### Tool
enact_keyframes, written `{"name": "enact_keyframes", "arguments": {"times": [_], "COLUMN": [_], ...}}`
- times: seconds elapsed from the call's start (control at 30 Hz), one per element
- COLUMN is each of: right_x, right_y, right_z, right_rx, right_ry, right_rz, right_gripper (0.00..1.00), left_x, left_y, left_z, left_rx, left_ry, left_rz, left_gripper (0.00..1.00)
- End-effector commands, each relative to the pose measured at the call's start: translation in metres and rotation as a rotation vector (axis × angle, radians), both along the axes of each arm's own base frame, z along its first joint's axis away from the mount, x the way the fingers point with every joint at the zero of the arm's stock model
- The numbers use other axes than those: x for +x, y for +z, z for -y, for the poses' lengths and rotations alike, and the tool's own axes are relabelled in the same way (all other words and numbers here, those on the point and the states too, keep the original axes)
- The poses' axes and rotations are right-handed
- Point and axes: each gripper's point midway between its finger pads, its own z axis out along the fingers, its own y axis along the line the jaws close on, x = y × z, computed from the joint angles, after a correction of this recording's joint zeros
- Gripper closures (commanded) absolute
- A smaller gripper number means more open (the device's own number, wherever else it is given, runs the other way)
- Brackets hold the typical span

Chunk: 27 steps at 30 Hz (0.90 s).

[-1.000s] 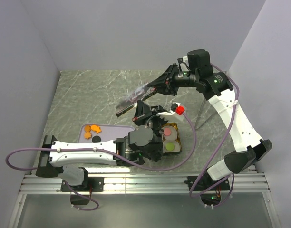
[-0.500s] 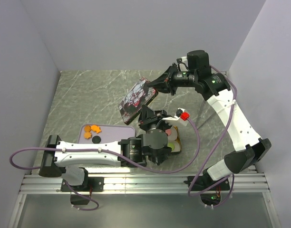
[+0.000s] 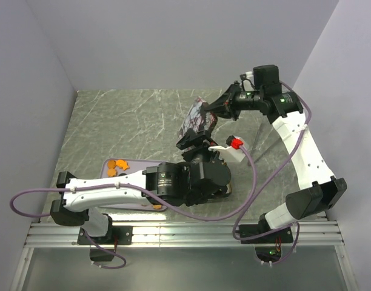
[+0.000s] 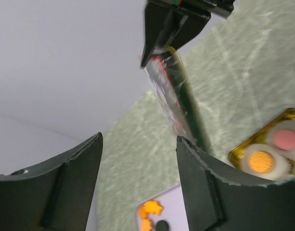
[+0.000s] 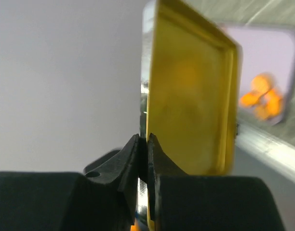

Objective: Pack the cookies

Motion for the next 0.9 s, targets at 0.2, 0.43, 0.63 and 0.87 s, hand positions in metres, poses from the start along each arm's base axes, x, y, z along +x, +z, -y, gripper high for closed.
{"name": "enact_keyframes", "arguments": {"times": [0.2, 0.43, 0.63, 0.87], "right_x": [0.037, 0.025, 0.001, -0.03], "right_y": [-0.022, -0.033, -0.026, -0.044], "right_z": [0.062, 0.08, 0.077, 0.077], "right_rx": [-0.117, -0.083, 0.081, 0.243], "right_ry": [-0.159, -0.209, -0.233, -0.282], "right_rz": [0.109, 0.132, 0.245, 0.33], "right_gripper": [1.0, 1.0, 1.0, 1.0], "left_x": [-0.021, -0.011, 0.007, 0.019], "left_y": [-0.001, -0.011, -0.019, -0.07], "left_z": [0.015, 0.01, -0.015, -0.033], "left_rx": [-0.211, -0.511, -0.837, -1.062], "left_ry": [-0.197, -0.218, -0.291, -0.322], "left_rz": [-0.299, -0.558, -0.726, -0.914], "left_gripper": [0.2, 0.16, 0.14, 0.15]}}
